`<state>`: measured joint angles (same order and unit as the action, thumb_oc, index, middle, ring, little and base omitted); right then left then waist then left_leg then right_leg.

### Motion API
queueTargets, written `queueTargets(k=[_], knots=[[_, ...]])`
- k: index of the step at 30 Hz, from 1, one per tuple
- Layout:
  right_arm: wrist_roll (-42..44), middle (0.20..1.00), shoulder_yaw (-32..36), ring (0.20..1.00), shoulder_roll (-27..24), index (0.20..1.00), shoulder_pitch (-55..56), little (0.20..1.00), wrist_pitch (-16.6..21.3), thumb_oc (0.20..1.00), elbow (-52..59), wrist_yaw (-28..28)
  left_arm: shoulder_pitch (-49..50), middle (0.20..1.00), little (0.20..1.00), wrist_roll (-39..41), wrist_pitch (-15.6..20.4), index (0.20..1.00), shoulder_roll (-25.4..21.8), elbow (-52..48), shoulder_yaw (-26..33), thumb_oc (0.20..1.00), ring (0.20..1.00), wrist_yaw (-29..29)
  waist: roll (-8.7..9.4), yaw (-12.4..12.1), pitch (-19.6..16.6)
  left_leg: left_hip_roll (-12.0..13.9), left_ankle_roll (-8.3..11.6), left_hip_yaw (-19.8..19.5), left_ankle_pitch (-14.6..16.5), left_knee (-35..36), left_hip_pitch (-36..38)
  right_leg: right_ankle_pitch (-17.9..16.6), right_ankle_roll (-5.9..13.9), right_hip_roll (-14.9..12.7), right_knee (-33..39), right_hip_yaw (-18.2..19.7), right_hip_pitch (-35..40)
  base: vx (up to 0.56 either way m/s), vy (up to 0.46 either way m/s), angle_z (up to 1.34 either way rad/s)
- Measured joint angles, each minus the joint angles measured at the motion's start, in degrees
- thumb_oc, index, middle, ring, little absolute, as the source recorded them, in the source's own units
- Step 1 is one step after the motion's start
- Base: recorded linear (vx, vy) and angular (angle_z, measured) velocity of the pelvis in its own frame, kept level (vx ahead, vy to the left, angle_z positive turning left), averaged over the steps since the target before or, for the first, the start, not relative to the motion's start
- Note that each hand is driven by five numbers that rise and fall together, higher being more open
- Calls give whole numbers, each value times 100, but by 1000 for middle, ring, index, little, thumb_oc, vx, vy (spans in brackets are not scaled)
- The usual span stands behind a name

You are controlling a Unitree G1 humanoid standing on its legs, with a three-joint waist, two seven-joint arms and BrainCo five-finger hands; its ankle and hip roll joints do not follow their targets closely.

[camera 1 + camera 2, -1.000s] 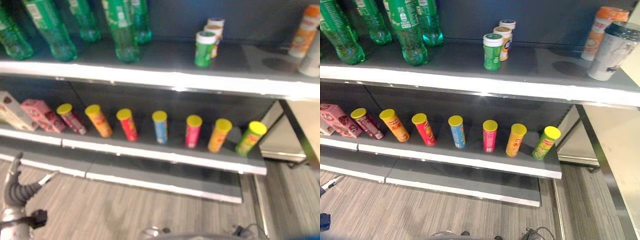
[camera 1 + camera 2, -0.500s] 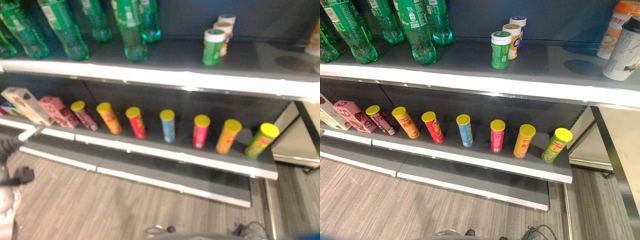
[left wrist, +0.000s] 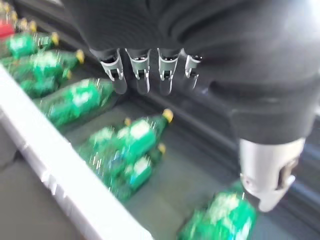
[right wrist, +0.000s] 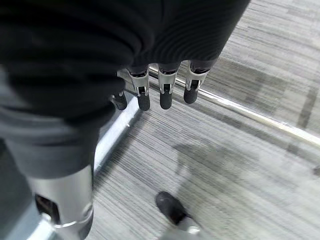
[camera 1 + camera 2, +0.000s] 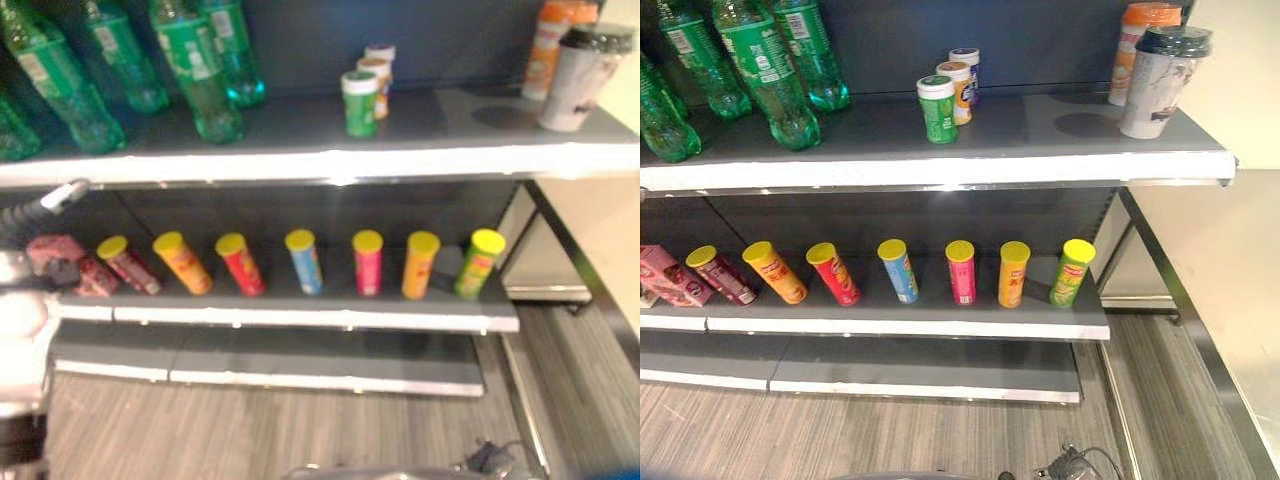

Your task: Put the goods on the table back onto the shelves and tidy them up.

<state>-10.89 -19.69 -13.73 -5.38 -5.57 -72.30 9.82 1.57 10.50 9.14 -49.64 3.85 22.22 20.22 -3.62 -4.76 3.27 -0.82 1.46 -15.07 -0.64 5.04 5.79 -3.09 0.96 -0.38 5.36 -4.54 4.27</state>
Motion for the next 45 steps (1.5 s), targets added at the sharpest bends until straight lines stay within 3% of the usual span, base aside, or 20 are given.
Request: queueTargets(k=[3, 8, 14, 19, 26, 35, 45], knots=[[87, 1000, -2, 1000, 0, 1000, 20, 1000, -7, 1000, 23, -4, 4, 1000, 1000, 229, -25, 1000, -98, 25, -26, 1000, 1000, -51, 3, 79, 0, -1, -4, 25, 3, 32, 24, -5, 2, 3, 3, 46, 9, -5, 9, -9], [89, 1000, -13, 1000, -5, 1000, 59, 1000, -2, 1000, 89, -14, -236, 1000, 1000, 632, -24, 1000, -702, 345, -172, 1000, 1000, -96, -15, 101, -5, 3, -2, 38, 2, 31, 45, -13, -3, 5, 4, 46, 31, 0, 0, 0], [93, 1000, -22, 1000, -2, 1000, 72, 1000, 17, 1000, 98, -37, -1214, 1000, 1000, 875, -42, 1000, -1405, 804, -727, 1000, 1000, -167, -29, 136, -10, 2, 26, 127, 20, 33, 57, -56, -3, 4, 0, 96, 26, -7, 2, -4], [219, 1000, -69, 1000, -11, 1000, 114, 1000, 16, 1000, 104, -51, -2280, 1000, 1000, 1149, -14, 1000, -1723, 1063, -1676, 1000, 1000, -232, -75, 218, -21, 0, 27, 142, 18, 33, 68, -78, 3, 3, -25, 132, 22, -9, -1, -3], [316, 1000, -70, 1000, -39, 1000, 116, 1000, 14, 1000, 170, -48, -2689, 1000, 1000, 1780, -2, 1000, -1703, 1236, -2489, 1000, 1000, -424, -160, 331, -38, 7, 21, 260, 14, 33, 120, -99, -8, 14, -25, 247, 28, -6, -3, -9], [318, 1000, -69, 1000, -42, 1000, 121, 1000, 15, 1000, 203, -34, -1935, 1000, 1000, 2219, -40, 1000, -1374, 1213, -2441, 1000, 1000, -592, -184, 346, -62, 8, 0, 304, 0, 33, 134, -114, -15, 14, -25, 261, 36, 0, 0, 0], [317, 1000, -222, 1000, -29, 1000, 128, 1000, -8, 1000, 235, -9, -1904, 1000, 1000, 2462, -55, 1000, -1012, 1206, -2457, 1000, 1000, -602, -130, 354, -87, 10, 29, 315, 25, 35, 132, -153, -24, 17, -25, 304, 22, 0, 0, 0]])
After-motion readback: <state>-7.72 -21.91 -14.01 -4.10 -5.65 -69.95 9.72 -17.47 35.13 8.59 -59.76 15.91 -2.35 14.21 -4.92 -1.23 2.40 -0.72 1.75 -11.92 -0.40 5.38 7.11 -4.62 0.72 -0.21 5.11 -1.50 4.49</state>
